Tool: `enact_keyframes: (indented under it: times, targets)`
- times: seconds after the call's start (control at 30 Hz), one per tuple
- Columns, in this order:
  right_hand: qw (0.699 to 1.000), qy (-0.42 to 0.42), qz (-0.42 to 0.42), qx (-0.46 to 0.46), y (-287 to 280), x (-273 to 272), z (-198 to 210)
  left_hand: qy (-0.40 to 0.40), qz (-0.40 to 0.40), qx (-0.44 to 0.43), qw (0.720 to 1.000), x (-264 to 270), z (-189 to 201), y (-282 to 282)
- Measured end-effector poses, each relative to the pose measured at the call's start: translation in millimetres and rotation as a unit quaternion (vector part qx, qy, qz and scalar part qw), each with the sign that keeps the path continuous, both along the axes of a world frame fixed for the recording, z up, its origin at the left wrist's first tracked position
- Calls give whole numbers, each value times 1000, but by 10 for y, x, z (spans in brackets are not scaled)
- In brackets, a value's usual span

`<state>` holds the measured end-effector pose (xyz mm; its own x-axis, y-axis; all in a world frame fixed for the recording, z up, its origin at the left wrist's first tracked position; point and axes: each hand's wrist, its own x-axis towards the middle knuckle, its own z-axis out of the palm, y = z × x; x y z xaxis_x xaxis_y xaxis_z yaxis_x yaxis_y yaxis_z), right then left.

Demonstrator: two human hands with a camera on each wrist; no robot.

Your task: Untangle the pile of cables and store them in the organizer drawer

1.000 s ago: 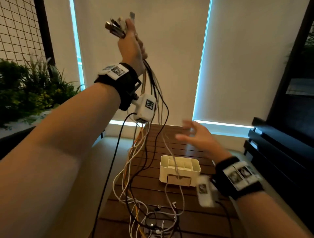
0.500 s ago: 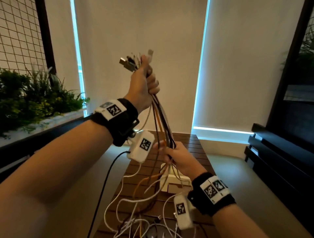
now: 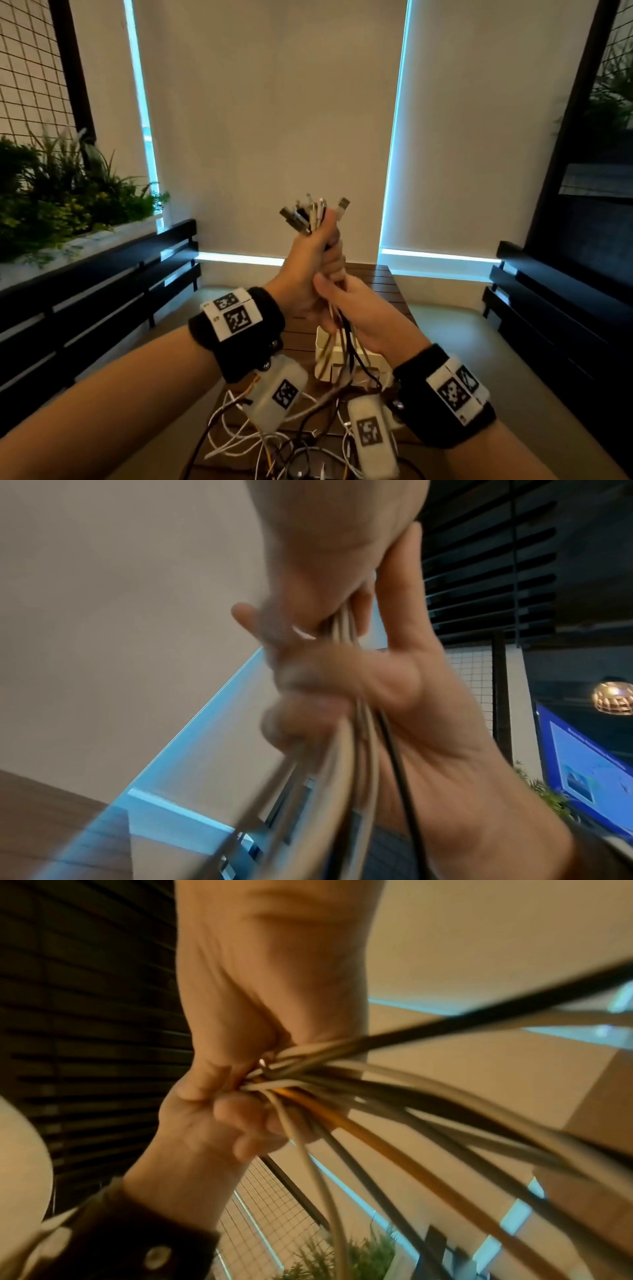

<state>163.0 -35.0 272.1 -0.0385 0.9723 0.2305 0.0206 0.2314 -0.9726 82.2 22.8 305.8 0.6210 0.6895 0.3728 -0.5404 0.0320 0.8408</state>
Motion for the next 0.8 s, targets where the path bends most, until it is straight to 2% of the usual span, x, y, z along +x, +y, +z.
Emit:
enact_keyframes:
  times: [0.07,0.17,0.3,0.47,0.63,0.73,0.8]
  targets:
    - [996,-85,-21,-19,-70,99,-103,27,6,11,1000,-47,-137,25]
    - [986,-159,-45,-14,-168,246,-163,53,-14,28,998,-116,-314,32]
    - [982,-186,-9,-18,-265,298,-224,-7,-50,-78,996,-81,-419,-121]
    - [981,-165,54,-91,-311,359,-532,-78,-5,-181,980,-52,-339,-118]
    - [968,-83,184,-152,-378,566,-820,-62,49,-157,984,-183,-356,37]
    - [959,-66,219,-164,-420,619,-887,-60,68,-157,983,-313,-368,131]
    - [961,-74,209,-165,-431,631,-919,-65,88,-152,982,-378,-329,201]
